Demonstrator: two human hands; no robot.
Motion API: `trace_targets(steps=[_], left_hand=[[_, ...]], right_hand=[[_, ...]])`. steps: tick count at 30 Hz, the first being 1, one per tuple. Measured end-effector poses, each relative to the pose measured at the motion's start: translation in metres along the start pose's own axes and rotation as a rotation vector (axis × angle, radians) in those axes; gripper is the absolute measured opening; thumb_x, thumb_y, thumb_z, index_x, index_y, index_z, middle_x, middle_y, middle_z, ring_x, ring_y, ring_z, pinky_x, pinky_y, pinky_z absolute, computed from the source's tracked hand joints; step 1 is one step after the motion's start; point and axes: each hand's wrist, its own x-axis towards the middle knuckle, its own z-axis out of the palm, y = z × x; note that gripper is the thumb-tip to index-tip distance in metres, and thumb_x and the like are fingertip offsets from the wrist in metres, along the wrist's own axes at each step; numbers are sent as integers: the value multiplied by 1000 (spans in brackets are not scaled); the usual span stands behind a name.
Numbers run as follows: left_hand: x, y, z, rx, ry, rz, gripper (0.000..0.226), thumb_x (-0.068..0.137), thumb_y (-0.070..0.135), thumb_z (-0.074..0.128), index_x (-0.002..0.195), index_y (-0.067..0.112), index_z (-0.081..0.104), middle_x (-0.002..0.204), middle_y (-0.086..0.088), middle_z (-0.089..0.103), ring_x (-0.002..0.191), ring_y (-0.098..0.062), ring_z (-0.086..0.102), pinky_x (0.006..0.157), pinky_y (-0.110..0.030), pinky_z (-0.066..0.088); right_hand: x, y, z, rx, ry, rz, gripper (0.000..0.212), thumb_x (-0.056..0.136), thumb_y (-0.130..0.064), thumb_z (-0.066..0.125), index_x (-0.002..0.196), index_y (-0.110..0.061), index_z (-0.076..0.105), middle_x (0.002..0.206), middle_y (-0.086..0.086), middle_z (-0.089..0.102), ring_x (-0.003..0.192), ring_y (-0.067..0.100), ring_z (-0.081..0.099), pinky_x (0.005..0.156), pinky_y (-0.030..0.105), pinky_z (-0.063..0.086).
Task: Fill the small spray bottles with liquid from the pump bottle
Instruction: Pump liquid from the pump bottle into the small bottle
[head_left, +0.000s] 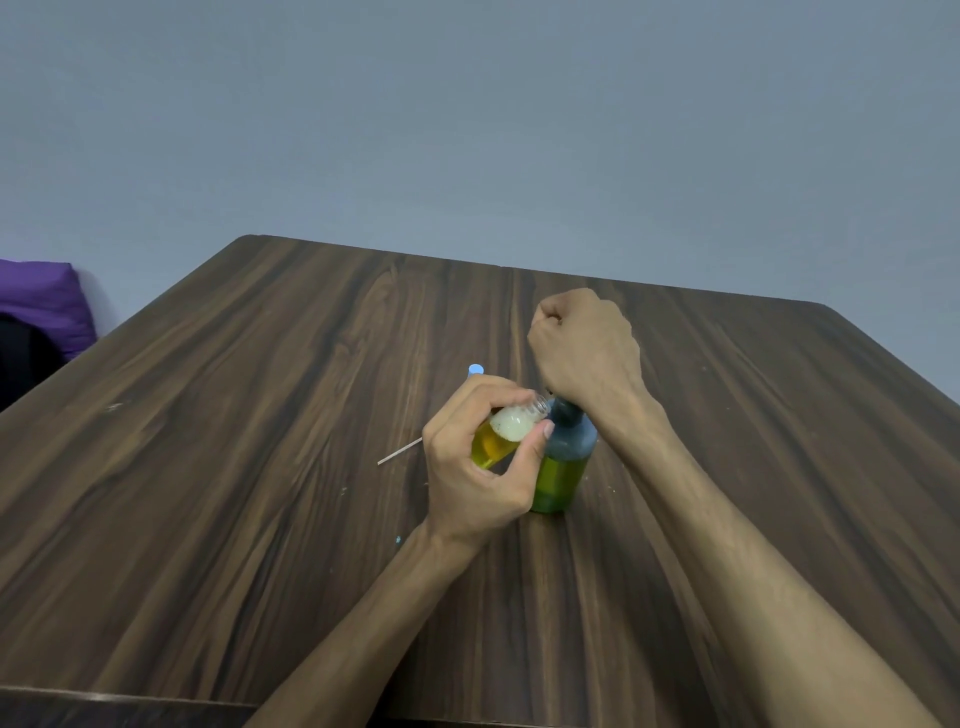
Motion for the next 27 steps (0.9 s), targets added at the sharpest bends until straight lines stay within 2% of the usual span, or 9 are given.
trace_targets(steps=[3,7,10,12,17,23,27], left_hand=[[-1,-1,0,-8,1,5,18,82,9,82,91,-3,71,92,-4,71,84,-17,68,77,-22,49],[0,-1,0,2,7,4,17,80,5,83,91,-3,72,92,-6,72,84,-19,69,77,-23,50],[0,-2,1,-9,3,-2,19,83,11,80,91,-3,71,92,-5,71,84,-19,69,77,-23,50],[0,-1,1,-12,-1,0,20,83,13,80,92,-3,71,93,-6,72,85,-19,69,78,-24,51],[-1,-2,0,-4,6,0,21,84,15,79,91,-3,71,92,-6,72,85,-19,69,77,-24,51],[-1,-2,2,-15,-1,2,21,84,14,80,91,-4,71,92,-8,72,85,-21,70,76,-27,52],[-1,-3,2,-2,0,7,18,82,8,82,91,-4,71,92,-7,72,85,-21,70,76,-27,52]], right_hand=[[0,0,-1,-27,-29,-8,29,82,-8,45,54,-16,43,56,-3,48,55,19,43,56,32,32],[6,2,-4,-1,13,-50,29,86,-8,42,62,-15,56,62,-1,59,60,22,56,57,33,44],[3,5,0,-8,-5,-52,34,86,-6,42,53,-15,39,52,-3,41,50,19,37,51,31,31],[1,6,2,0,-27,-55,39,86,-6,43,51,-17,32,50,-4,33,49,17,32,51,30,28],[4,5,-2,16,15,-69,36,85,-5,42,52,-17,32,50,-4,34,49,17,32,52,31,30],[3,7,2,34,-22,-60,34,83,-7,41,51,-17,35,50,-4,35,50,18,37,53,34,33],[5,7,2,48,-10,-66,37,85,-5,42,51,-18,35,50,-4,35,49,16,36,52,33,33]])
